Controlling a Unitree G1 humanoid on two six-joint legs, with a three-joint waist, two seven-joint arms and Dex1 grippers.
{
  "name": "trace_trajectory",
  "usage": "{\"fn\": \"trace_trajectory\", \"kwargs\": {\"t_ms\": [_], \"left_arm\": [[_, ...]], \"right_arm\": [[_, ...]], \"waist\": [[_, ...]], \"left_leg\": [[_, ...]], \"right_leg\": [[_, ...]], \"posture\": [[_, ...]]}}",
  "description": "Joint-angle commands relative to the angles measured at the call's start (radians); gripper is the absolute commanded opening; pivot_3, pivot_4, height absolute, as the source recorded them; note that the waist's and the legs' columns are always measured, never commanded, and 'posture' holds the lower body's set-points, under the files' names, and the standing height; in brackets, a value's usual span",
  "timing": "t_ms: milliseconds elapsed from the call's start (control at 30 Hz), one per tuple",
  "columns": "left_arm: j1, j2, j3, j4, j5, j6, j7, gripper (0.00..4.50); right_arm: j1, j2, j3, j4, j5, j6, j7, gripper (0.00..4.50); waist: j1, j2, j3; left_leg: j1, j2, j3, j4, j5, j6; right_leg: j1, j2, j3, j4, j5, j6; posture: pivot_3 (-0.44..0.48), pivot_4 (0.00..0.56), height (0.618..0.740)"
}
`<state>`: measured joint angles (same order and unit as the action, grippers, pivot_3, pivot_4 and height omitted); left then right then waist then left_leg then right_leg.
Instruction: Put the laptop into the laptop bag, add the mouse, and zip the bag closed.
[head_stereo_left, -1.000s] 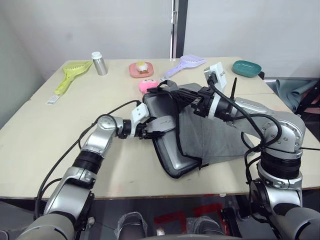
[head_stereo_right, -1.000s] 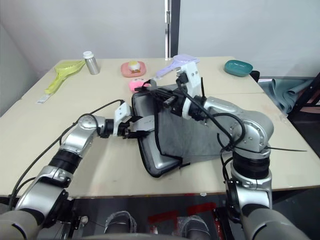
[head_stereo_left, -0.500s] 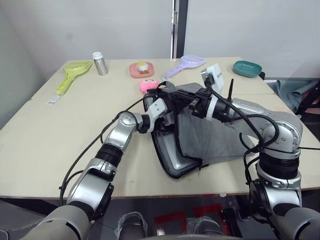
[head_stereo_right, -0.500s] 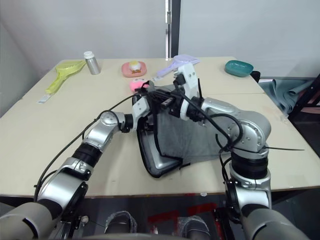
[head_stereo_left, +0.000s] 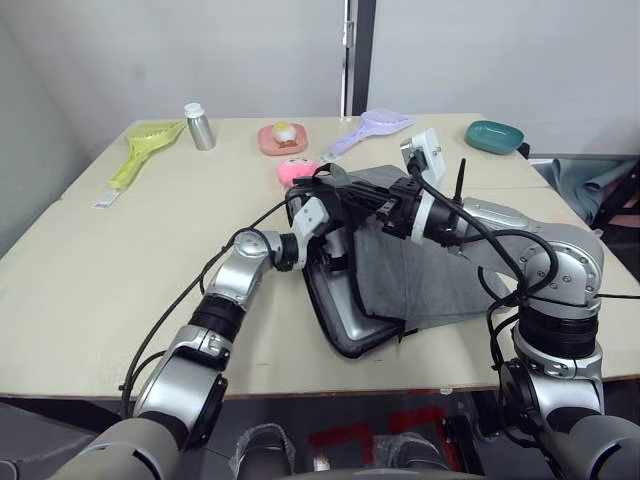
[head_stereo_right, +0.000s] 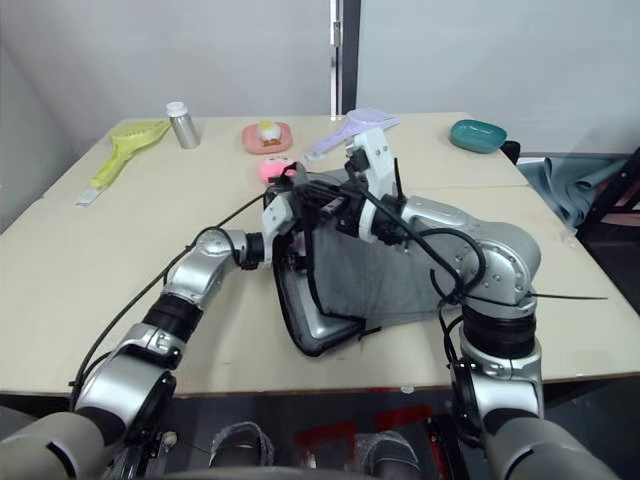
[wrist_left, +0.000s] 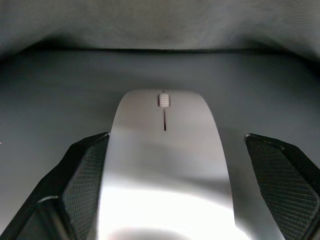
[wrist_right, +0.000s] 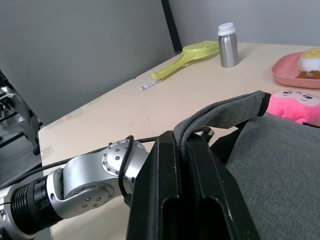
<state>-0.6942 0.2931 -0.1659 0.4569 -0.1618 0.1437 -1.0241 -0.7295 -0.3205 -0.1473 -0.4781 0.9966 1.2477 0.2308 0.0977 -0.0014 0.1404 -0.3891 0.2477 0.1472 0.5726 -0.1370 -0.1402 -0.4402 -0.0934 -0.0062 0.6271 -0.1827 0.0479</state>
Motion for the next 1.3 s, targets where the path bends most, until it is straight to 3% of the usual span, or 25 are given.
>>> {"fn": "trace_trajectory", "kwargs": {"t_ms": [33,333,600,700,767,1000,1167,1300], "left_arm": [[0.028,0.061,0.042,-0.092,-0.049,0.051,-0.045,4.47],[0.084,0.168,0.108,-0.239,-0.127,0.107,-0.071,4.47],[0.257,0.472,0.268,-0.425,-0.337,0.346,-0.250,4.47],[0.369,0.620,0.335,-0.430,-0.373,0.352,-0.387,4.47],[0.411,0.669,0.382,-0.419,-0.399,0.330,-0.436,4.47],[0.413,0.714,0.467,-0.330,-0.461,0.405,-0.449,4.47],[0.412,0.733,0.490,-0.298,-0.498,0.454,-0.474,4.47],[0.368,0.757,0.471,-0.247,-0.483,0.451,-0.498,4.47]], "right_arm": [[-0.009,-0.001,-0.020,-0.031,0.037,-0.038,0.005,0.00],[-0.006,-0.008,-0.008,-0.037,0.040,-0.042,0.007,0.00],[0.034,-0.020,0.022,-0.042,0.040,-0.040,0.005,0.00],[0.056,-0.024,0.052,-0.030,0.024,-0.046,0.017,0.00],[0.063,-0.023,0.077,-0.019,0.008,-0.057,0.027,0.00],[0.069,-0.033,0.123,-0.021,0.008,-0.086,0.105,0.00],[0.143,-0.181,0.173,-0.142,0.062,-0.098,0.337,0.00],[0.162,-0.313,0.323,-0.141,-0.069,-0.170,0.495,0.00]], "waist": [[0.000,0.000,0.000],[0.003,0.000,0.000],[-0.006,0.001,0.001],[-0.004,0.001,0.001],[-0.003,0.001,0.001],[-0.003,0.001,0.001],[0.000,0.001,0.001],[-0.002,0.001,0.000]], "left_leg": [[0.000,0.000,0.000,0.000,0.000,0.000],[-0.001,0.000,0.000,0.000,0.000,-0.001],[0.001,0.001,0.001,-0.006,0.000,-0.002],[0.001,0.000,0.001,-0.006,0.000,-0.002],[0.001,0.000,0.001,-0.007,0.000,-0.001],[0.004,0.000,0.001,-0.008,-0.001,0.000],[0.002,0.000,0.001,-0.009,-0.001,-0.001],[0.003,0.001,0.001,-0.010,-0.001,-0.001]], "right_leg": [[0.000,0.000,0.000,0.000,0.000,0.000],[0.000,0.000,-0.001,-0.001,0.000,0.000],[-0.003,0.001,0.000,-0.002,-0.001,-0.001],[-0.002,0.001,-0.001,-0.003,-0.002,-0.001],[-0.002,0.001,-0.001,-0.005,-0.002,-0.001],[0.000,0.001,-0.001,-0.003,-0.002,-0.001],[0.000,0.001,-0.002,-0.005,-0.002,-0.001],[0.000,0.001,-0.002,-0.005,-0.003,-0.001]], "posture": [[0.000,0.150,0.740],[0.000,0.150,0.740],[0.000,0.150,0.740],[0.000,0.150,0.740],[0.000,0.150,0.740],[0.000,0.150,0.740],[0.000,0.150,0.740],[0.000,0.150,0.740]]}}
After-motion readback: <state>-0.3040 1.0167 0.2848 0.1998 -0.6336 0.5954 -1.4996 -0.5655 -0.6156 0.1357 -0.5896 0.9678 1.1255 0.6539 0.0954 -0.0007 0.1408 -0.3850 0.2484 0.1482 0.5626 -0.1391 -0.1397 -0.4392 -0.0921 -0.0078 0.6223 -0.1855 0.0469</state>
